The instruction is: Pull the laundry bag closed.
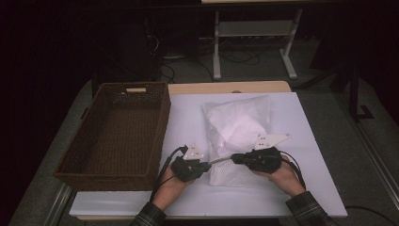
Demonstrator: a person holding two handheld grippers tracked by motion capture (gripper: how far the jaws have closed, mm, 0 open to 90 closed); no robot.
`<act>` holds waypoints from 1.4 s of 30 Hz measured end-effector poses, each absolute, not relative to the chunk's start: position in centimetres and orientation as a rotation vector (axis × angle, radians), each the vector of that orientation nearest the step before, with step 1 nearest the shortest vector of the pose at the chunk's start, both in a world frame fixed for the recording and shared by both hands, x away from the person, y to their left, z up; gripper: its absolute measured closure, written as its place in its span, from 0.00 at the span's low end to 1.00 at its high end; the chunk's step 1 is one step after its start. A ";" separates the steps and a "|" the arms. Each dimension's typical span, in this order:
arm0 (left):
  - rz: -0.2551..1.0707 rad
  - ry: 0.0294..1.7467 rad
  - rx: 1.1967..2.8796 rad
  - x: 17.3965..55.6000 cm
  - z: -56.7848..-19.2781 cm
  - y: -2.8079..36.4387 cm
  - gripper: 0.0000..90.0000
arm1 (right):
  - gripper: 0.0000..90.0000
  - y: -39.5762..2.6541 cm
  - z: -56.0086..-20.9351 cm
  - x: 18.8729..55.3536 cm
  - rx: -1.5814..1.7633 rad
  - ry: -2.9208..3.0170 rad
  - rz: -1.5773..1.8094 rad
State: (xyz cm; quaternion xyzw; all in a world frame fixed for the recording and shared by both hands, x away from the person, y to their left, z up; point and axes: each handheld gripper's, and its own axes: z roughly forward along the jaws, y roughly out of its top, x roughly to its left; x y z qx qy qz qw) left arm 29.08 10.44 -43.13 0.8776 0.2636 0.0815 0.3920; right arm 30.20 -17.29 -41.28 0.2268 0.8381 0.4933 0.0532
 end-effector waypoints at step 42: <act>0.209 0.690 2.256 29.2 -43.4 10.7 0.95 | 0.96 -24.1 -41.1 28.4 0.836 2.418 1.479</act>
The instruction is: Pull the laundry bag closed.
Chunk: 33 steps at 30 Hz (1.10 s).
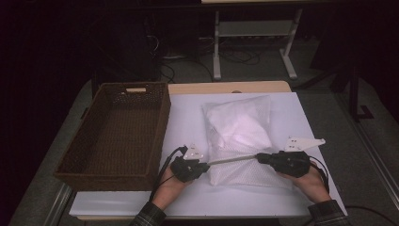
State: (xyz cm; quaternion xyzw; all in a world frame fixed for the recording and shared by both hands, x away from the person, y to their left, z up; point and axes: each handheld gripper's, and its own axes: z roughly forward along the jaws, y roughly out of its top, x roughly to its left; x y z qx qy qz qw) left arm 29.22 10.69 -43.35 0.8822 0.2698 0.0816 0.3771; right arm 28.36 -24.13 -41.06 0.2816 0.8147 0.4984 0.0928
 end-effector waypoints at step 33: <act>0.205 0.718 2.278 29.3 -43.6 11.0 0.95 | 0.96 -32.1 -42.0 26.7 1.050 2.266 1.386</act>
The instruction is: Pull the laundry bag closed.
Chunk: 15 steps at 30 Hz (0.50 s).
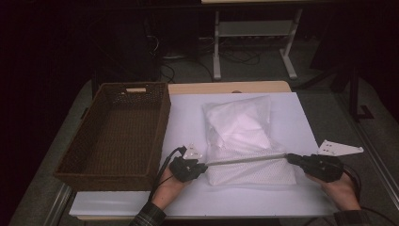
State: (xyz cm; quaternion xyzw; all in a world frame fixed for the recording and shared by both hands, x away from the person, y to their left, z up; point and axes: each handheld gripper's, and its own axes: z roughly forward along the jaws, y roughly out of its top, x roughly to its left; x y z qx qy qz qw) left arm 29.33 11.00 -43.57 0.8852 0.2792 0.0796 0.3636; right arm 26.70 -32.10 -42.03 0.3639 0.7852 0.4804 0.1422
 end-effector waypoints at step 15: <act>0.177 0.706 2.148 29.1 -42.8 11.3 0.52 | 0.50 -31.3 -42.2 26.9 1.061 2.263 1.406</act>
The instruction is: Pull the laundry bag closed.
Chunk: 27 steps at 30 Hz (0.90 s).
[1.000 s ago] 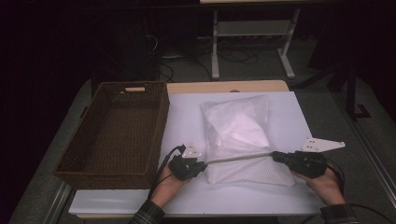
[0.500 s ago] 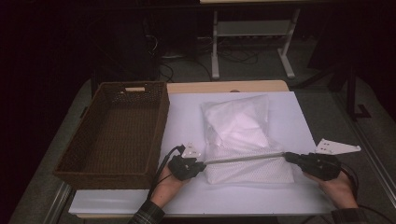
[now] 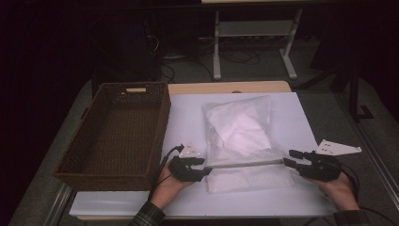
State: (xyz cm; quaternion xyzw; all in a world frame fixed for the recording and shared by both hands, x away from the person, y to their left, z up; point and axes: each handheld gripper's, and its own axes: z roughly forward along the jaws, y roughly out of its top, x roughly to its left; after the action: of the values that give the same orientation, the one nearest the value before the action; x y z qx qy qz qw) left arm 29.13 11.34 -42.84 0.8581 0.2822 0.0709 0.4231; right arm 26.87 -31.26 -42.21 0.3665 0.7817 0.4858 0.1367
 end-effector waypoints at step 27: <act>0.244 0.645 2.082 25.7 -42.3 13.1 0.14 | 0.14 -31.2 -42.9 23.8 1.079 2.156 1.399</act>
State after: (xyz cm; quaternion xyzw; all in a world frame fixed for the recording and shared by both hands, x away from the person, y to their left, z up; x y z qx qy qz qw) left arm 25.74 13.07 -42.26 0.8446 0.2616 0.0992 0.4564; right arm 23.77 -31.23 -42.93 0.3812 0.7614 0.4941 0.1759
